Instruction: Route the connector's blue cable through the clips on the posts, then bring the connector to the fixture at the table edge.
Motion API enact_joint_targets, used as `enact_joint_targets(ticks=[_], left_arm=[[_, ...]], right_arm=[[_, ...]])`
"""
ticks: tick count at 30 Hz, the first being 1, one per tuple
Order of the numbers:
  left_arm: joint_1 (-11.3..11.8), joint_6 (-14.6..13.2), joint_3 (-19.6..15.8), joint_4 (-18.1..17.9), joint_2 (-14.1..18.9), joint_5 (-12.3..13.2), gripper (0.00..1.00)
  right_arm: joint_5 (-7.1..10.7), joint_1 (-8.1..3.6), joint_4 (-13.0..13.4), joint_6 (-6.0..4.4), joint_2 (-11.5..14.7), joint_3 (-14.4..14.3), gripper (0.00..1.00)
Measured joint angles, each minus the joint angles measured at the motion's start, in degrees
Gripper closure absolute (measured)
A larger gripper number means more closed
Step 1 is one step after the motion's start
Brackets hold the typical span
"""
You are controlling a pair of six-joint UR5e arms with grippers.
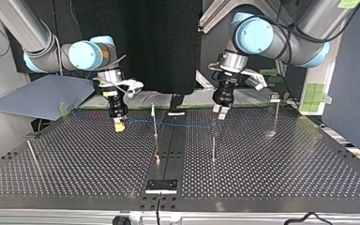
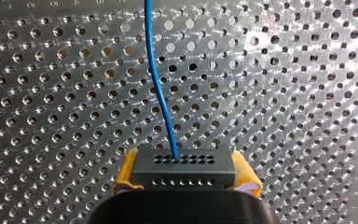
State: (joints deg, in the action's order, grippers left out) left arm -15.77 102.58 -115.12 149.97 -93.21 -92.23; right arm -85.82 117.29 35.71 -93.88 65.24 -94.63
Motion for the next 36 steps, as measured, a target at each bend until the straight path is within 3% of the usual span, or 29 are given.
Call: enact_joint_targets(ticks=[14,36], left_arm=[[-0.59,-6.18,0.01,0.45,-1.50,-3.49,0.00],[-1.00,-6.28,0.01,0.51,-1.51,-3.86,0.00]], right_arm=[[0.02,0.07,-0.02,-0.26,-0.05,0.00,1.00],[0.12,0.09,-0.02,-0.26,-0.08,-0.02,1.00]])
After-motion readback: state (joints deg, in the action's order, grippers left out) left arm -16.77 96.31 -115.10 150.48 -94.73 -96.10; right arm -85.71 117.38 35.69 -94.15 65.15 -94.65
